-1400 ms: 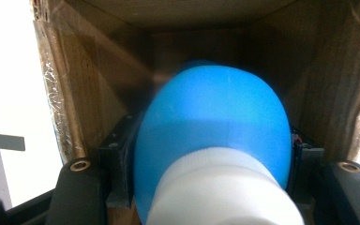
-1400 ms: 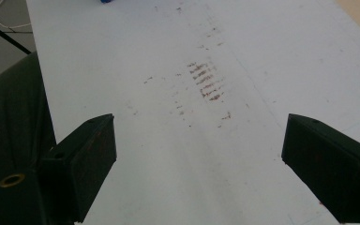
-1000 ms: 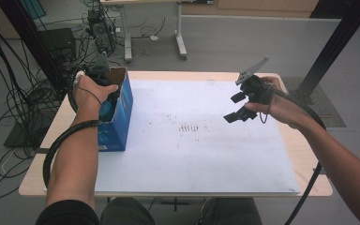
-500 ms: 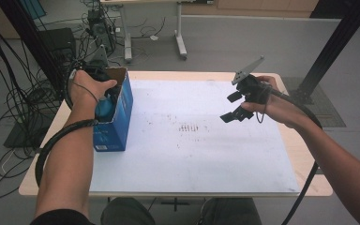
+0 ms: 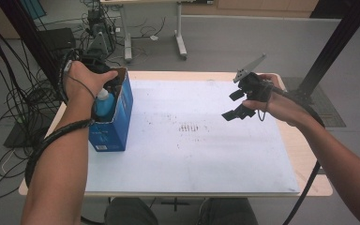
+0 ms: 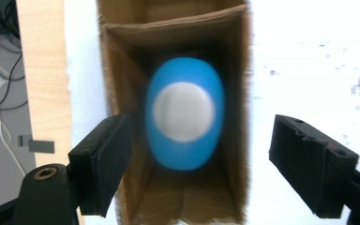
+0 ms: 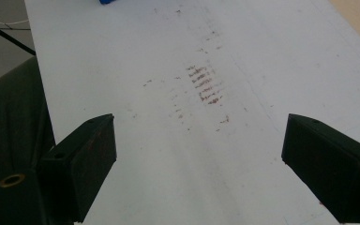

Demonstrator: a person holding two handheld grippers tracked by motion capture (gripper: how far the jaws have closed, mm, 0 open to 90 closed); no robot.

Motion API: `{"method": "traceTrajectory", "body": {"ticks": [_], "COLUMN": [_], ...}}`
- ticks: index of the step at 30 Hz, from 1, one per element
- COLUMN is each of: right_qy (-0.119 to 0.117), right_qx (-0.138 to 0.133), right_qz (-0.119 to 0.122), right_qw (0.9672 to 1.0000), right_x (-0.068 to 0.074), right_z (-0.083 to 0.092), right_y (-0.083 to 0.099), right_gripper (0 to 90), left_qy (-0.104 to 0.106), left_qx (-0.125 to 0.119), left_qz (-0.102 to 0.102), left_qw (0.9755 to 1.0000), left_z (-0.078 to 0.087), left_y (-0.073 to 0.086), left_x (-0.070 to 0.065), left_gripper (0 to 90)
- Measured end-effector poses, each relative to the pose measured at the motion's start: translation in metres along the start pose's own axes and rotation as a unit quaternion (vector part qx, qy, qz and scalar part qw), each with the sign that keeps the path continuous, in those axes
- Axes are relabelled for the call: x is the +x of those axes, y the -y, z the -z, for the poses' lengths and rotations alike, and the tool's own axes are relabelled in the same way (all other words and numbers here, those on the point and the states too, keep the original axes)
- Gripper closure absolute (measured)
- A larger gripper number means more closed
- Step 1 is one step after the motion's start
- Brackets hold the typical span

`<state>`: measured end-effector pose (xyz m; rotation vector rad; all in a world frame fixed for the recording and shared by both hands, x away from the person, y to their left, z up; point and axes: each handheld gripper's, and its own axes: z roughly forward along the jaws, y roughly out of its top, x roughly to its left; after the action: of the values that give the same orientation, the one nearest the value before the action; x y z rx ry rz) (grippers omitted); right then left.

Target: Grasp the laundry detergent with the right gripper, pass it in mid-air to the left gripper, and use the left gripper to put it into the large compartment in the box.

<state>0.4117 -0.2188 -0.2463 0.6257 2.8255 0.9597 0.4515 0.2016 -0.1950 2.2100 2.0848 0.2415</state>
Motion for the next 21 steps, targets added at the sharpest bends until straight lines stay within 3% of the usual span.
{"method": "traceTrajectory", "body": {"ticks": [5,11,21], "right_qy": [0.007,0.017,0.026], "right_qx": [0.007,0.018,0.040], "right_qz": [-0.003,-0.007,-0.004], "right_qw": [0.9999,0.9997,0.9989], "right_x": [-0.003,-0.010,-0.018], "right_z": [0.005,0.012,0.019], "right_y": [0.000,-0.001,-0.006], "right_gripper": [10.4,10.5,10.9], "left_qy": [0.014,0.035,0.069], "left_qx": [-0.010,-0.018,-0.012], "left_qz": [-0.022,-0.060,-0.126], "left_qw": [0.9996,0.9974,0.9895], "left_z": [0.010,0.016,0.014], "left_y": [0.000,-0.001,0.004], "left_x": [-0.020,-0.049,-0.102], "left_gripper": [19.2,17.2,15.1]}}
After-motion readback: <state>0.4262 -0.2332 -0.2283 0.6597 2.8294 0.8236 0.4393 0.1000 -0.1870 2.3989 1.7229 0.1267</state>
